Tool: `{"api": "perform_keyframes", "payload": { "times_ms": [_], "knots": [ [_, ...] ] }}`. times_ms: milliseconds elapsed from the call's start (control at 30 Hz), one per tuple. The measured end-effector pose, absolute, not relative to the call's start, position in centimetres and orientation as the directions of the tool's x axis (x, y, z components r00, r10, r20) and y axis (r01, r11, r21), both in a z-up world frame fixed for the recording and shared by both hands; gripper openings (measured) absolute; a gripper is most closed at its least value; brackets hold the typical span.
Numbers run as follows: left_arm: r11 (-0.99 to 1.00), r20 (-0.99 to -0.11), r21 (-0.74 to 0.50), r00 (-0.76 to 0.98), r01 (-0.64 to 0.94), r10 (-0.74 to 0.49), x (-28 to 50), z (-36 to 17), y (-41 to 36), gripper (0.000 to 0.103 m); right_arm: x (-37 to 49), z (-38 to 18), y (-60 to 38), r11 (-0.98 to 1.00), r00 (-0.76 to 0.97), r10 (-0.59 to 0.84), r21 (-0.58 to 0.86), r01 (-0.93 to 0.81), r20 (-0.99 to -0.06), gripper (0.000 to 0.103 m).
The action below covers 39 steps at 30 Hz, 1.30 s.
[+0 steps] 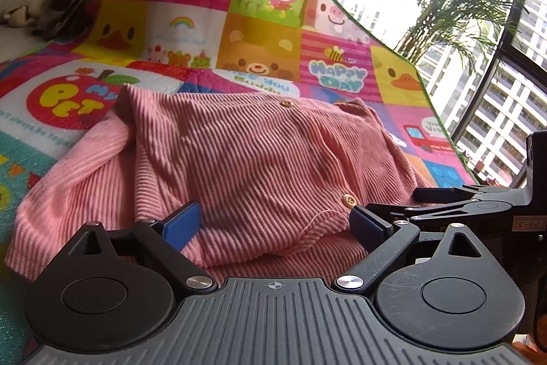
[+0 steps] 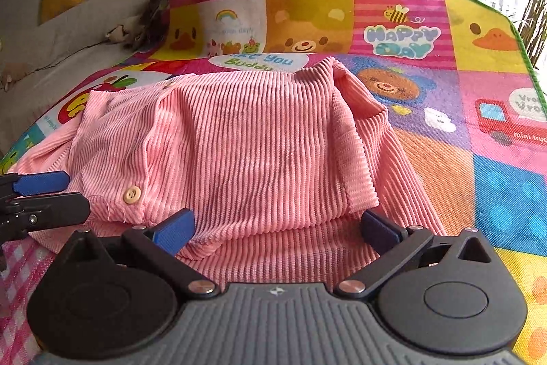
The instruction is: Fold clothes
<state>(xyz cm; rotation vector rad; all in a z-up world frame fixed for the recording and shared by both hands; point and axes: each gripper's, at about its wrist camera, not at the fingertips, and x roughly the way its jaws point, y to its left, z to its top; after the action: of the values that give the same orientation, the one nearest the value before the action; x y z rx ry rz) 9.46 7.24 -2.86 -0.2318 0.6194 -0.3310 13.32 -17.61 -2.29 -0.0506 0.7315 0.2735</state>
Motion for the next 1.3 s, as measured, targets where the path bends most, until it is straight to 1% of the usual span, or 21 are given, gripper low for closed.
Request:
{"api": "perform_keyframes", "payload": {
  "times_ms": [133, 267, 400, 467, 533, 567, 667, 733, 767, 800, 833, 867, 933, 1000, 1067, 1100, 1133, 1167, 1200, 1233, 1300],
  "knots": [
    [0.925, -0.528, -0.307, 0.768, 0.225, -0.362, 9.3, -2.8, 7.2, 0.097, 13.3, -2.2, -17.8, 0.963, 0.711, 0.234, 0.056, -0.264, -0.664, 0.103],
    [0.941, -0.537, -0.281, 0.782, 0.188, -0.317, 8.8, -2.6, 6.8, 0.097, 13.2, -2.2, -17.9, 0.962, 0.711, 0.241, 0.066, -0.265, -0.661, 0.103],
    [0.944, -0.537, -0.303, 0.795, 0.13, -0.282, 7.0, -2.1, 7.4, 0.097, 13.2, -2.1, -18.2, 0.96, 0.711, 0.257, 0.089, -0.265, -0.654, 0.103],
    [0.955, -0.539, -0.279, 0.806, 0.104, -0.245, 5.7, -1.7, 7.9, 0.098, 13.2, -2.1, -18.5, 0.958, 0.712, 0.268, 0.105, -0.265, -0.65, 0.103],
    [0.971, -0.529, -0.234, 0.833, 0.041, -0.163, 4.8, -1.2, 8.6, 0.099, 13.2, -2.1, -18.6, 0.957, 0.712, 0.274, 0.114, -0.265, -0.647, 0.103],
    [0.977, -0.516, -0.211, 0.851, -0.016, -0.097, 4.4, -0.8, 9.3, 0.099, 13.2, -2.1, -18.6, 0.957, 0.712, 0.277, 0.118, -0.265, -0.645, 0.103],
    [0.966, -0.514, -0.208, 0.857, -0.155, 0.027, 4.5, -0.3, 12.1, 0.098, 13.1, -2.1, -18.8, 0.955, 0.712, 0.287, 0.133, -0.265, -0.641, 0.103],
    [0.96, -0.549, -0.189, 0.833, -0.208, 0.073, 5.1, -0.5, 13.4, 0.098, 13.2, -2.1, -18.9, 0.954, 0.713, 0.292, 0.142, -0.264, -0.637, 0.103],
    [0.96, -0.564, -0.185, 0.823, -0.208, 0.069, 5.3, -0.8, 13.6, 0.097, 13.2, -2.1, -18.9, 0.953, 0.713, 0.294, 0.145, -0.264, -0.636, 0.103],
    [0.961, -0.58, -0.182, 0.812, -0.208, 0.066, 5.5, -1.2, 13.9, 0.091, 13.2, -2.1, -19.0, 0.953, 0.713, 0.296, 0.148, -0.264, -0.635, 0.103],
    [0.962, -0.594, -0.179, 0.802, -0.207, 0.062, 5.6, -1.5, 14.1, 0.076, 13.2, -2.1, -19.0, 0.953, 0.713, 0.298, 0.151, -0.264, -0.634, 0.103],
    [0.965, -0.595, -0.172, 0.802, -0.197, 0.058, 5.7, -1.5, 13.9, 0.073, 13.2, -2.1, -19.0, 0.952, 0.714, 0.299, 0.153, -0.264, -0.633, 0.103],
    [0.971, -0.597, -0.157, 0.801, -0.178, 0.05, 5.8, -1.7, 13.7, 0.073, 13.2, -2.1, -19.1, 0.952, 0.714, 0.303, 0.158, -0.263, -0.631, 0.103],
    [0.977, -0.599, -0.143, 0.8, -0.158, 0.042, 5.9, -1.9, 13.4, 0.061, 13.1, -2.1, -19.3, 0.95, 0.715, 0.31, 0.169, -0.264, -0.627, 0.103],
    [0.98, -0.6, -0.131, 0.799, -0.152, 0.044, 6.1, -2.0, 13.3, 0.037, 13.0, -2.0, -19.5, 0.946, 0.714, 0.324, 0.184, -0.268, -0.62, 0.103],
    [0.979, -0.602, -0.133, 0.797, -0.152, 0.042, 6.2, -2.0, 13.5, 0.032, 12.8, -1.9, -19.5, 0.942, 0.712, 0.335, 0.188, -0.279, -0.617, 0.103],
    [0.979, -0.604, -0.137, 0.796, -0.152, 0.039, 6.3, -2.0, 13.6, 0.022, 12.6, -1.7, -19.5, 0.937, 0.71, 0.346, 0.192, -0.29, -0.613, 0.103],
    [0.978, -0.605, -0.144, 0.796, -0.15, 0.033, 6.3, -1.9, 13.8, 0.017, 12.4, -1.5, -19.5, 0.933, 0.708, 0.357, 0.196, -0.301, -0.61, 0.103],
    [0.978, -0.604, -0.147, 0.796, -0.145, 0.027, 6.3, -1.8, 13.9, 0.016, 12.1, -1.2, -19.3, 0.926, 0.707, 0.372, 0.194, -0.322, -0.602, 0.103],
    [0.979, -0.603, -0.149, 0.797, -0.137, 0.02, 6.2, -1.8, 13.9, 0.013, 11.4, -0.6, -18.8, 0.914, 0.712, 0.394, 0.17, -0.368, -0.581, 0.103],
    [0.98, -0.59, -0.173, 0.807, -0.103, -0.02, 6.2, -1.4, 14.0, 0.01, 10.0, 0.7, -17.2, 0.885, 0.737, 0.427, 0.076, -0.459, -0.524, 0.103]
  ]
}}
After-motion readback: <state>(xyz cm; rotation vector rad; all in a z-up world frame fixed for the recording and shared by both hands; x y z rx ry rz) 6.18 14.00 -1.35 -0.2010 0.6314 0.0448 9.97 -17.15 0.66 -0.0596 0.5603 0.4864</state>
